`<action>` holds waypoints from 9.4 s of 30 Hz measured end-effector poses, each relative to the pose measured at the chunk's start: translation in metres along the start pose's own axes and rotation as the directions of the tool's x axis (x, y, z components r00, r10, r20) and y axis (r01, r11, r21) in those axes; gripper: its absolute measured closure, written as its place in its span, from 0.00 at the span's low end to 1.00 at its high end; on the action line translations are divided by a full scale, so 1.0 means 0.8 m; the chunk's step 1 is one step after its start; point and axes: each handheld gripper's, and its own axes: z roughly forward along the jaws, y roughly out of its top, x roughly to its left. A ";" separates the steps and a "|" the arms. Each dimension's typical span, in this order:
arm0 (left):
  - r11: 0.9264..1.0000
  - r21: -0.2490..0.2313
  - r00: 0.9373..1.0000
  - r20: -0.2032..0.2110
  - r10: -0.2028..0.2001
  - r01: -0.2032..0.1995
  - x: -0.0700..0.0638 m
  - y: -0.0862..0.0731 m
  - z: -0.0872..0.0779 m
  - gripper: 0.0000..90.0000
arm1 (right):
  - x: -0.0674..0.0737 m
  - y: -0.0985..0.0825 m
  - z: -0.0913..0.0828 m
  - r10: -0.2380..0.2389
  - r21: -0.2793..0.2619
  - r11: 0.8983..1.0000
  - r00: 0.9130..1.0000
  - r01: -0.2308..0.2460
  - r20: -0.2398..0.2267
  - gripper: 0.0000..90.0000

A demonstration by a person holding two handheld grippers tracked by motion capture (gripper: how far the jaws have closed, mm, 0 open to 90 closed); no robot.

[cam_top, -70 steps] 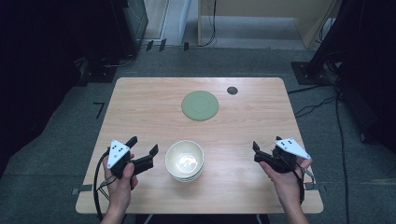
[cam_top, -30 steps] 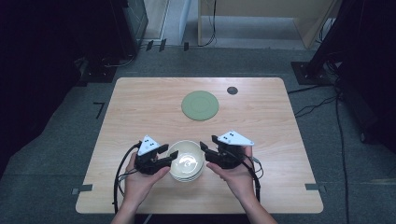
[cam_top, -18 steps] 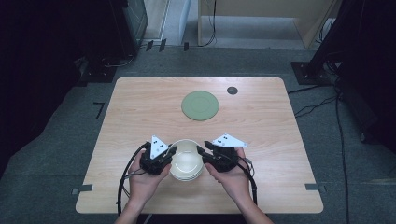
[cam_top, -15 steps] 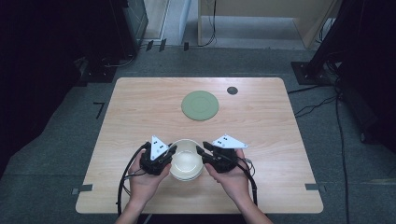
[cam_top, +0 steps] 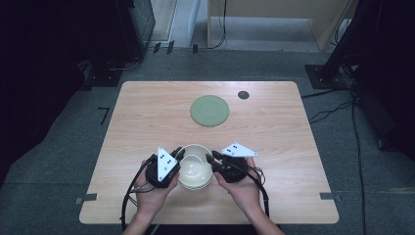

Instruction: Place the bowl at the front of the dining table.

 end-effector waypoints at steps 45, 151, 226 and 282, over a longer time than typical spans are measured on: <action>0.931 -0.277 0.970 0.116 -0.213 0.237 0.069 -0.056 -0.072 0.10 | 0.004 0.041 -0.012 -0.087 -0.164 0.980 0.985 0.112 0.151 0.94; 0.924 -0.087 0.920 -0.094 -0.380 0.372 0.133 -0.147 -0.027 0.10 | -0.127 0.132 0.121 0.160 -0.143 0.982 0.952 -0.125 0.263 0.94; 0.912 -0.082 0.912 -0.062 -0.406 0.401 0.137 -0.148 -0.026 0.10 | -0.221 0.158 0.242 0.438 0.257 0.787 0.801 -0.561 0.407 0.89; 0.914 -0.068 0.912 -0.069 -0.404 0.400 0.137 -0.148 -0.023 0.10 | -0.179 0.100 0.114 0.069 -0.005 0.997 0.947 -0.071 0.315 0.00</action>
